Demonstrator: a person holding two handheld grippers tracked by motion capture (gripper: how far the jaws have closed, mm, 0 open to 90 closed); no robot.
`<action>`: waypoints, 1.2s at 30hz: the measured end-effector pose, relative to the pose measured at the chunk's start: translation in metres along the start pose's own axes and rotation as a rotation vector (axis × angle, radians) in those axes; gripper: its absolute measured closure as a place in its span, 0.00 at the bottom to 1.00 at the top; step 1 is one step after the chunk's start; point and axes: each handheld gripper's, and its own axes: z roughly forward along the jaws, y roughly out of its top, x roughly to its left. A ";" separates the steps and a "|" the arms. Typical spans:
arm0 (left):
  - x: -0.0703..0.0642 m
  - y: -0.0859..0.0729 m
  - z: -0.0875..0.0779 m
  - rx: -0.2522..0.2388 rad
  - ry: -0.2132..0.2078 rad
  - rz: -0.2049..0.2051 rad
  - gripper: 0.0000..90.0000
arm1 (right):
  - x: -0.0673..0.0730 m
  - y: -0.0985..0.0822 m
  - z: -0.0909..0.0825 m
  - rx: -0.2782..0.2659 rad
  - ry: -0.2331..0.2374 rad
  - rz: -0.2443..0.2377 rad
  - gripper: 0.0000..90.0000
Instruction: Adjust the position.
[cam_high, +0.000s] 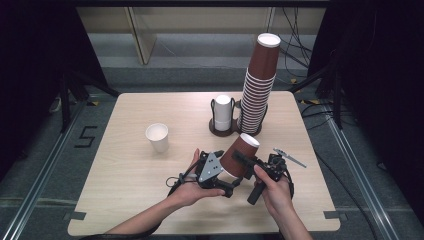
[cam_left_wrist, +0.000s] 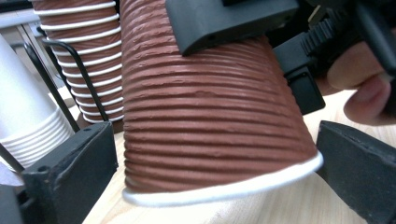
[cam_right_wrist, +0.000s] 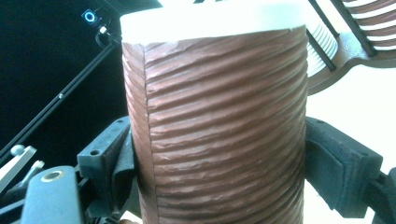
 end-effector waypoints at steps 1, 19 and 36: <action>0.000 0.000 0.000 0.007 0.000 -0.005 0.00 | 0.001 0.000 0.000 0.001 -0.004 0.015 0.20; 0.001 -0.005 0.004 0.026 -0.014 -0.049 0.05 | 0.006 -0.006 0.003 0.028 0.020 0.017 0.18; 0.003 -0.003 -0.003 0.022 -0.046 -0.024 0.11 | 0.013 -0.006 0.003 0.059 0.029 0.035 0.04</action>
